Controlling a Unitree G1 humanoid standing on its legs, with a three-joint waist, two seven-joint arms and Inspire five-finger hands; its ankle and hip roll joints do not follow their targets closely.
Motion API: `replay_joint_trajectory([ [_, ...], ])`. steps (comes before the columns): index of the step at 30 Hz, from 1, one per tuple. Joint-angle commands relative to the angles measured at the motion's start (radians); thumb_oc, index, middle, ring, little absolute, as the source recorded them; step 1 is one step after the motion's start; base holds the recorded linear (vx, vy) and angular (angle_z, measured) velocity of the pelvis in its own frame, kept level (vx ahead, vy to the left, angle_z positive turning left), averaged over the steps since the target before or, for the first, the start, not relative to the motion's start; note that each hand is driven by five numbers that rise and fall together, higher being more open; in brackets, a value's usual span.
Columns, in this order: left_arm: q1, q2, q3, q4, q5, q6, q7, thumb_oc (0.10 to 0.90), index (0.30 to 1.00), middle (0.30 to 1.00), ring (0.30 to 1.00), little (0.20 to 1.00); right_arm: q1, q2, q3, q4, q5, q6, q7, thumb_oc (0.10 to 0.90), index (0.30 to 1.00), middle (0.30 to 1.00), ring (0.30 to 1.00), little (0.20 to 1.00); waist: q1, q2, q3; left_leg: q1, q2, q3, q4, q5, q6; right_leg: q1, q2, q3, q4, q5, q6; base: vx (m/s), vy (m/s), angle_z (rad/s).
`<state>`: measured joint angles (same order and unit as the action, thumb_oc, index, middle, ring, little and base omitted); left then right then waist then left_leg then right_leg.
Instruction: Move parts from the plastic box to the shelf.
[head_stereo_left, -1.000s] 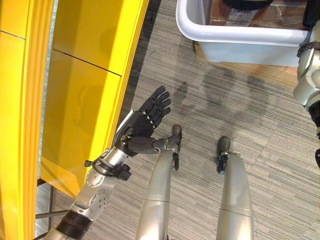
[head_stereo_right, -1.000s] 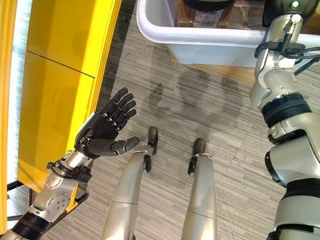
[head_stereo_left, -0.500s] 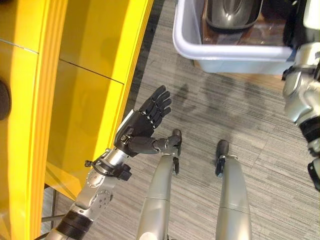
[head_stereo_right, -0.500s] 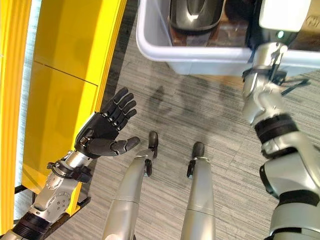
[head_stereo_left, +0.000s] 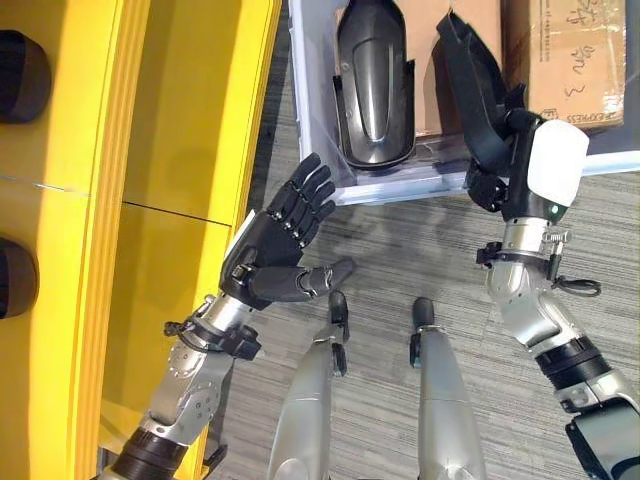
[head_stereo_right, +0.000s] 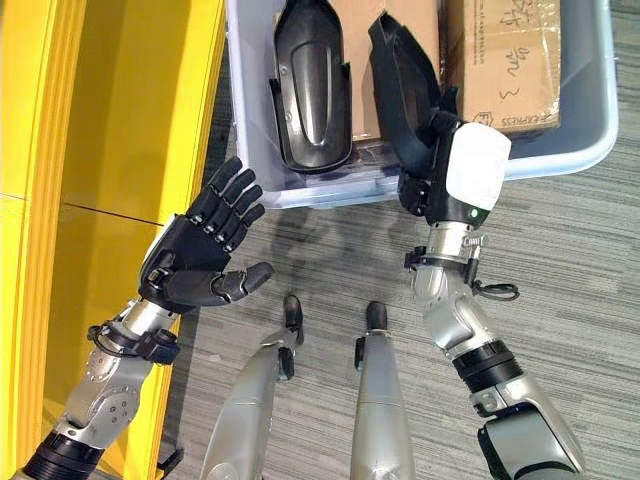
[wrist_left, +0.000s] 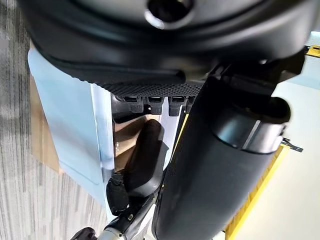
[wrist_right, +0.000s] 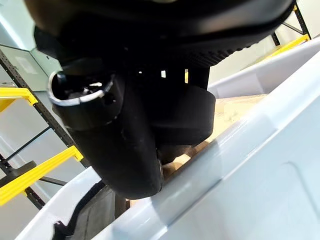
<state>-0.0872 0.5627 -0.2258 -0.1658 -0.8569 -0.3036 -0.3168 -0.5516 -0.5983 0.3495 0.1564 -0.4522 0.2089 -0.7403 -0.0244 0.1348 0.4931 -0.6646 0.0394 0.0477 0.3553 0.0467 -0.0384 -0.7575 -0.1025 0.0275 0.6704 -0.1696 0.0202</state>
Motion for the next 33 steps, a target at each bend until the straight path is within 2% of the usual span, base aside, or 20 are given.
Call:
replay_joint_trajectory([
  [1,-0.038,-0.027,0.050,-0.132,-0.002,-0.056,-0.027,0.900,1.000,1.000,1.000,1.000,-0.128,-0.040,-0.030,-0.117,-0.106,-0.061,-0.038,0.400,0.300,0.300,0.300,0.300,0.001,0.014,0.027,0.061,0.029,-0.012,-0.087,0.006,0.002,0.079,0.025,-0.060,-0.028,-0.060,-0.045,0.02,0.028,-0.08],
  [9,-0.049,-0.033,0.067,-0.131,-0.007,-0.036,-0.040,0.900,1.000,1.000,1.000,1.000,-0.109,-0.030,-0.061,-0.188,-0.075,-0.120,-0.053,0.400,0.300,0.300,0.300,0.300,-0.003,-0.012,0.027,0.223,0.035,-0.021,-0.152,0.003,0.001,0.248,0.030,-0.062,-0.122,-0.037,-0.037,0.02,0.014,-0.01],
  [11,-0.046,-0.046,0.066,-0.124,0.006,-0.040,-0.041,0.900,1.000,1.000,1.000,1.000,-0.064,-0.010,-0.088,-0.235,-0.021,-0.165,-0.108,0.400,0.300,0.300,0.300,0.300,-0.008,-0.024,-0.007,0.297,0.042,-0.019,-0.198,0.001,0.000,0.326,0.031,-0.058,-0.187,-0.020,-0.032,0.05,0.055,-0.07],
  [16,-0.020,-0.066,0.070,-0.120,0.013,-0.054,-0.049,0.900,1.000,1.000,1.000,1.000,0.028,0.013,-0.139,-0.293,0.004,-0.254,-0.143,0.400,0.300,0.300,0.300,0.300,-0.018,-0.029,-0.062,0.375,0.048,-0.020,-0.246,0.000,-0.002,0.408,0.031,-0.053,-0.257,-0.001,-0.030,0.05,0.050,-0.04],
  [18,-0.011,-0.078,0.072,-0.121,-0.015,-0.038,-0.060,0.900,1.000,1.000,1.000,1.000,0.062,0.017,-0.160,-0.328,0.001,-0.298,-0.132,0.400,0.300,0.300,0.300,0.300,-0.023,-0.031,-0.090,0.412,0.052,-0.018,-0.269,0.002,-0.003,0.449,0.029,-0.051,-0.293,0.009,-0.028,0.05,0.067,-0.01],
  [20,0.002,-0.098,0.079,-0.115,-0.089,0.012,-0.072,0.900,1.000,1.000,1.000,1.000,0.080,0.018,-0.166,-0.360,-0.029,-0.323,-0.102,0.400,0.300,0.300,0.300,0.300,-0.025,-0.032,-0.124,0.446,0.052,-0.017,-0.286,0.003,-0.007,0.499,0.028,-0.051,-0.329,0.014,-0.027,0.13,0.074,-0.03],
  [21,0.012,-0.113,0.083,-0.088,-0.095,0.017,-0.076,0.900,1.000,1.000,1.000,1.000,0.087,0.020,-0.160,-0.403,-0.067,-0.323,-0.075,0.400,0.300,0.300,0.300,0.300,-0.024,-0.043,-0.163,0.487,0.058,-0.019,-0.309,0.005,-0.010,0.553,0.031,-0.049,-0.372,0.024,-0.025,0.14,0.041,-0.05],
  [24,0.028,-0.119,0.085,-0.080,-0.085,0.025,-0.102,0.900,1.000,1.000,1.000,1.000,0.094,0.016,-0.160,-0.433,-0.092,-0.335,-0.050,0.400,0.300,0.300,0.300,0.300,-0.021,-0.054,-0.190,0.517,0.066,-0.019,-0.333,0.011,-0.014,0.592,0.034,-0.050,-0.407,0.034,-0.023,0.08,-0.022,-0.03],
  [27,0.049,-0.125,0.088,-0.097,-0.077,0.045,-0.113,0.900,1.000,1.000,1.000,1.000,0.113,0.004,-0.160,-0.483,-0.072,-0.346,0.000,0.400,0.300,0.300,0.300,0.300,-0.009,-0.072,-0.244,0.558,0.080,-0.023,-0.351,0.013,-0.020,0.651,0.036,-0.060,-0.444,0.042,-0.023,0.09,-0.047,0.01],
  [33,0.052,-0.133,0.094,-0.091,-0.038,0.071,-0.069,0.900,1.000,1.000,1.000,1.000,0.105,0.013,-0.114,-0.513,-0.032,-0.361,0.075,0.400,0.300,0.300,0.300,0.300,0.006,-0.080,-0.274,0.600,0.088,-0.033,-0.358,0.013,-0.026,0.706,0.039,-0.081,-0.448,0.027,-0.033,0.03,-0.049,0.06],
])
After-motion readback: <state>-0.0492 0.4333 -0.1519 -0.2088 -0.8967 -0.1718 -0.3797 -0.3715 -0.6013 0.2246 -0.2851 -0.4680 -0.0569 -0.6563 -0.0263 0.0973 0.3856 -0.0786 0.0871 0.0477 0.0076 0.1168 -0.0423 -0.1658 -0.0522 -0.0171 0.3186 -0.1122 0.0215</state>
